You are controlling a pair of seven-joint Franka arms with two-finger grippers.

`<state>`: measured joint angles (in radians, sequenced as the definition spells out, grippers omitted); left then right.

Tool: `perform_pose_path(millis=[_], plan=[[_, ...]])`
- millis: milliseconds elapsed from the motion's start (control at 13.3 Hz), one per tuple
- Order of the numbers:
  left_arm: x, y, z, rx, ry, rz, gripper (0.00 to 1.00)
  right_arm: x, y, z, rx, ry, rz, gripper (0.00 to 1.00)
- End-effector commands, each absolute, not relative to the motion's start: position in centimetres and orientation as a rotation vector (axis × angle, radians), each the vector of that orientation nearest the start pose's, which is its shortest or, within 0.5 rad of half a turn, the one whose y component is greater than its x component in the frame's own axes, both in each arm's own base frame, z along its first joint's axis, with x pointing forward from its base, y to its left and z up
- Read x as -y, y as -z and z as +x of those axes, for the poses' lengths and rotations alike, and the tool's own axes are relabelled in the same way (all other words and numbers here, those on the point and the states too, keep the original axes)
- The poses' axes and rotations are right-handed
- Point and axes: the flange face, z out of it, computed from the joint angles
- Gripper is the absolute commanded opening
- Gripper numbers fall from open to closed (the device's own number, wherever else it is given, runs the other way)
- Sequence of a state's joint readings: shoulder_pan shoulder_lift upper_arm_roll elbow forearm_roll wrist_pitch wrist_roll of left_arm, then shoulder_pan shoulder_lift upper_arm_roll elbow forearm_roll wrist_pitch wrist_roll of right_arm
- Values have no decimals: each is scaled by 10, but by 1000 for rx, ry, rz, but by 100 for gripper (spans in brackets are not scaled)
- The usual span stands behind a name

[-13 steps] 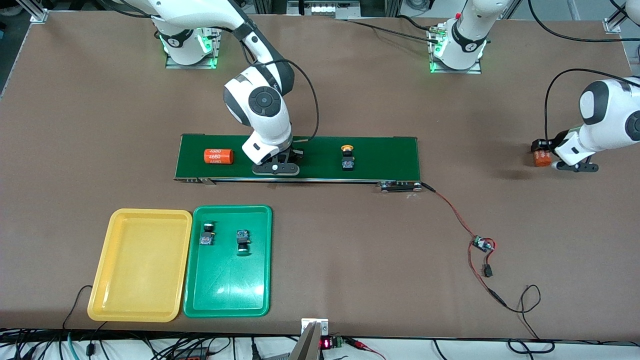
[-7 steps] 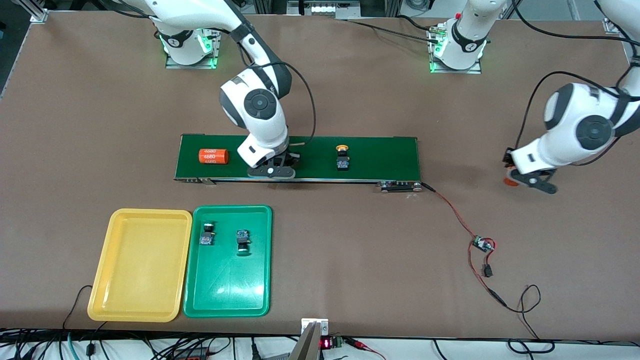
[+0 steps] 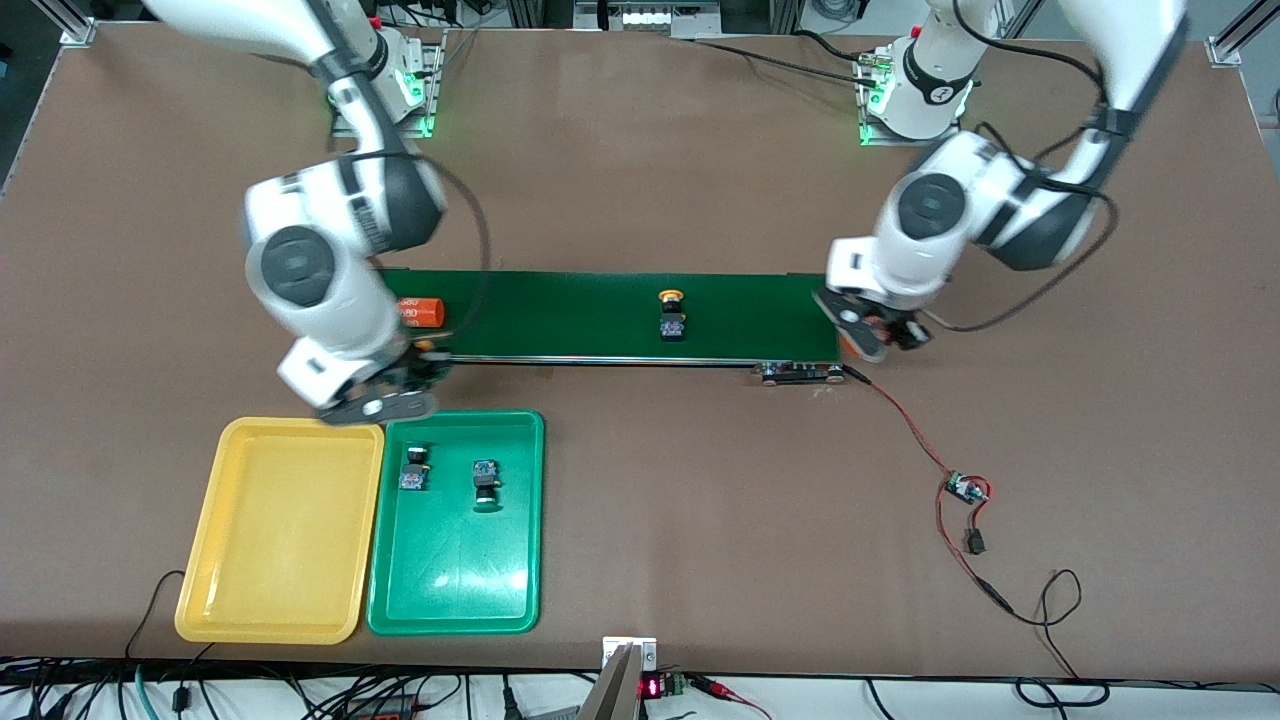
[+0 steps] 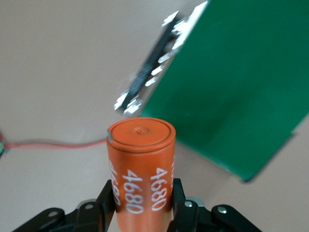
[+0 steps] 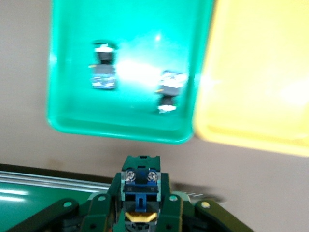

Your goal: Sort buttons by color to trays

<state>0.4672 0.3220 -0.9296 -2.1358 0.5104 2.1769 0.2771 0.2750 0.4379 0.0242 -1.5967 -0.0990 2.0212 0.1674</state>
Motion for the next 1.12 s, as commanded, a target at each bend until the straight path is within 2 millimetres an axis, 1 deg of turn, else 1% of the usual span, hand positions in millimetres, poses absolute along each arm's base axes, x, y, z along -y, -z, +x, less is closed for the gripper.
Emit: perform_pose_path(millis=[0, 75, 150, 225, 300, 375, 450, 524, 599, 674, 749, 824, 899, 974, 1049], plan=[[271, -301, 496, -1773, -95, -2456, 0, -125, -367, 681, 442, -9, -3177, 6], [277, -297, 494, -1843, -100, -2418, 0, -97, -360, 694, 499, 12, -3178, 6], [282, -291, 491, -1907, -116, -2381, 0, -72, -350, 702, 543, 23, -3176, 6], [292, -288, 485, -1989, -122, -2319, 0, -46, -333, 708, 633, 32, -3192, 7], [308, -283, 475, -2081, -132, -2249, 0, -12, -324, 714, 672, 56, -3229, 7], [316, -275, 469, -2120, -151, -2229, 1, 12, -308, 718, 688, 69, -3259, 7], [317, -269, 466, -2134, -166, -2230, 3, 24, -295, 721, 706, 92, -3267, 7], [320, -265, 463, -2152, -170, -2200, 4, 26, -279, 723, 722, 98, -3264, 7], [324, -261, 459, -2166, -175, -2180, 8, 29, -269, 724, 715, 103, -3265, 7], [325, -258, 459, -2161, -178, -2186, 23, 34, -257, 725, 706, 116, -3265, 7], [320, -253, 462, -2155, -193, -2194, 64, 39, -248, 727, 701, 146, -3264, 7], [319, -253, 463, -2166, -193, -2182, 100, 42, -239, 728, 695, 171, -3263, 7], [316, -258, 467, -2154, -183, -2184, 100, 42, -233, 729, 698, 197, -3260, 7], [306, -267, 475, -2104, -167, -2209, 100, 44, -226, 730, 697, 207, -3258, 7], [286, -278, 497, -2029, -119, -2240, 100, 48, -222, 730, 690, 214, -3259, 9]])
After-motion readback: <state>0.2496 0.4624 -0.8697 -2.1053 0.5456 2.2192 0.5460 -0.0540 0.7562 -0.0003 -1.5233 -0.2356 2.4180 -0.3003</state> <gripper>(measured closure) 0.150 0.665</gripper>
